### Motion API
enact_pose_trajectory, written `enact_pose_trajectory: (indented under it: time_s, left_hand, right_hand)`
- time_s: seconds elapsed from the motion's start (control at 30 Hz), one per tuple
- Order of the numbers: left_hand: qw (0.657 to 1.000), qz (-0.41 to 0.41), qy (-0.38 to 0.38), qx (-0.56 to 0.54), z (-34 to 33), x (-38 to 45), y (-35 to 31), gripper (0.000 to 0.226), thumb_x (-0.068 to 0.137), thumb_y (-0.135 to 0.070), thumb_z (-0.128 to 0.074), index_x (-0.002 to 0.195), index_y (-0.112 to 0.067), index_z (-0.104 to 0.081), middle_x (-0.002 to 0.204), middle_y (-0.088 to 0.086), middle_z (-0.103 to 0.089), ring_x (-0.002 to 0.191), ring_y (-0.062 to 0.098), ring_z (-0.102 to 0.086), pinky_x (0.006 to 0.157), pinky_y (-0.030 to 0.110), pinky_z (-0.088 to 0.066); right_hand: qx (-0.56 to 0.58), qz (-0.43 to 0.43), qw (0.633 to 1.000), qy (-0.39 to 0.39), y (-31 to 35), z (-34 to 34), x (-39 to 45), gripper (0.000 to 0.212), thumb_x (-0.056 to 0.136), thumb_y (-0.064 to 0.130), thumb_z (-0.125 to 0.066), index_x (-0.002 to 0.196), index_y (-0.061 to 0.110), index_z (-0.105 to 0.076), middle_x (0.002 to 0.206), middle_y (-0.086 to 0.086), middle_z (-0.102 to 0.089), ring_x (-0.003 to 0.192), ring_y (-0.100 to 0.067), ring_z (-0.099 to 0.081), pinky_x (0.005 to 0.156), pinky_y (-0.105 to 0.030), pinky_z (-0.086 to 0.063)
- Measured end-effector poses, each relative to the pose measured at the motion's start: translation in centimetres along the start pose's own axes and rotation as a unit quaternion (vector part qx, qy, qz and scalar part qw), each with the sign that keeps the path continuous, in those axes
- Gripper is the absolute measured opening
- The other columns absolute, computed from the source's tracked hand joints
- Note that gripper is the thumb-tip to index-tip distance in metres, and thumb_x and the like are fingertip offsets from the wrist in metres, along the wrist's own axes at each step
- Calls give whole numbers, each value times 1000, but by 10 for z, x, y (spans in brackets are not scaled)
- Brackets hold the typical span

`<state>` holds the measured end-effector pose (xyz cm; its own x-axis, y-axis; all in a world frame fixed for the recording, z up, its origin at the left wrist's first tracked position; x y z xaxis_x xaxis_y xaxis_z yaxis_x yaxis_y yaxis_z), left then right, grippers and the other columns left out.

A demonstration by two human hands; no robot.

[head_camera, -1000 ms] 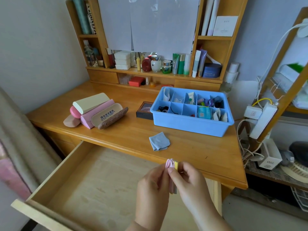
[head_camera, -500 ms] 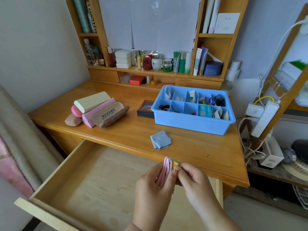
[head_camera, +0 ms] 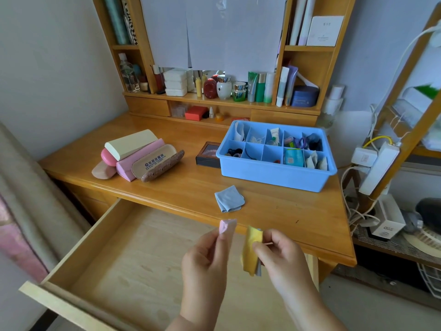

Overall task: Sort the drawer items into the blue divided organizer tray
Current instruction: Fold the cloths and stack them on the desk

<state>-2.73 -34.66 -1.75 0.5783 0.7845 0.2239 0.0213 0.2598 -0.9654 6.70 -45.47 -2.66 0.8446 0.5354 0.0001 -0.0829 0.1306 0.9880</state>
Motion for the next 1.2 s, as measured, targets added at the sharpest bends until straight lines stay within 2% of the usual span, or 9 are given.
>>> enact_pose_trajectory:
  time_s: [0.2, 0.33, 0.4, 0.5, 0.57, 0.67, 0.83, 0.97, 1.2]
  left_hand:
    - [992, -104, 48, 44, -17, -13, -6, 19, 93, -32, -53, 93, -41, -69, 57, -5, -59, 52, 11, -55, 50, 29, -48]
    - [991, -118, 35, 61, -13, -10, -8, 20, 93, -36, -52, 95, -37, -71, 63, -8, -62, 56, 9, -56, 52, 27, -48]
    - [992, -101, 27, 71, -11, -10, -7, 22, 92, -38, -51, 95, -36, -73, 62, -6, -62, 56, 11, -56, 52, 33, -48]
    - [996, -58, 56, 24, -10, -13, -9, 23, 91, -40, -49, 93, -37, -72, 63, -2, -66, 60, 12, -63, 57, 35, -54]
    - [997, -24, 77, -8, -8, -12, -10, 20, 89, -35, -54, 93, -35, -73, 68, -5, -70, 66, 8, -67, 61, 29, -55]
    - [998, -3, 65, -17, -5, -9, -10, 15, 87, -17, -67, 89, -30, -75, 65, -9, -70, 60, -1, -63, 55, 14, -47]
    - [995, 37, 68, -65, -6, -9, -8, 23, 90, -11, -60, 88, -26, -78, 75, 1, -75, 73, 16, -71, 60, 24, -55]
    - [991, 45, 82, -97, -7, -7, -11, 33, 93, -6, -54, 91, -30, -77, 77, 0, -75, 71, 9, -70, 58, 17, -51]
    - [970, 177, 50, -159, -15, 9, -7, 37, 95, -14, -51, 65, -16, -72, 50, -5, -45, 53, 13, -44, 58, 25, -46]
  right_hand:
    - [60, 32, 997, 39, 13, -10, -4, 20, 75, 29, -62, 73, 9, -61, 52, -10, -58, 49, -20, -55, 50, -23, -43]
    - [65, 38, 996, 41, 13, -6, -4, 11, 84, 14, -63, 74, 9, -63, 53, -6, -57, 51, -15, -53, 51, -23, -42]
    - [60, 47, 997, 34, 13, -7, -4, 11, 84, 14, -62, 75, 9, -63, 54, 0, -56, 51, -12, -51, 50, -21, -41]
    - [95, 61, 992, 58, 18, -10, -5, 23, 87, 26, -56, 85, 6, -67, 61, -11, -61, 59, -28, -58, 60, -41, -49]
    - [111, 56, 990, 73, 20, -9, -4, 21, 96, 17, -51, 86, 8, -68, 67, -15, -64, 63, -32, -61, 64, -48, -50]
    - [52, 47, 995, 68, 15, -5, -1, 17, 91, 7, -58, 76, 13, -65, 65, -10, -63, 62, -25, -59, 64, -44, -49]
    - [54, 42, 995, 77, 17, -5, 0, 19, 71, 32, -69, 77, 14, -65, 66, -9, -65, 63, -21, -59, 61, -38, -48]
    - [33, 51, 997, 44, 17, -2, -1, 18, 72, 32, -67, 78, 15, -67, 73, -13, -67, 70, -33, -63, 67, -49, -52]
    - [148, -20, 989, 17, 6, 17, 2, 11, 85, 8, -60, 75, 4, -63, 68, -5, -58, 69, -17, -55, 64, -25, -46]
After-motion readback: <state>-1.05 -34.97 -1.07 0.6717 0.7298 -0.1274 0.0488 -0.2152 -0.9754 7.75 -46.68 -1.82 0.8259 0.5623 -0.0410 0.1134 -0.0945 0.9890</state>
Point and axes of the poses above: each hand's wrist, its own x-axis towards the middle knuckle, its own z-axis out of the back of the hand, y = z × x, the point moved 2 cm from there along x, towards the middle knuckle
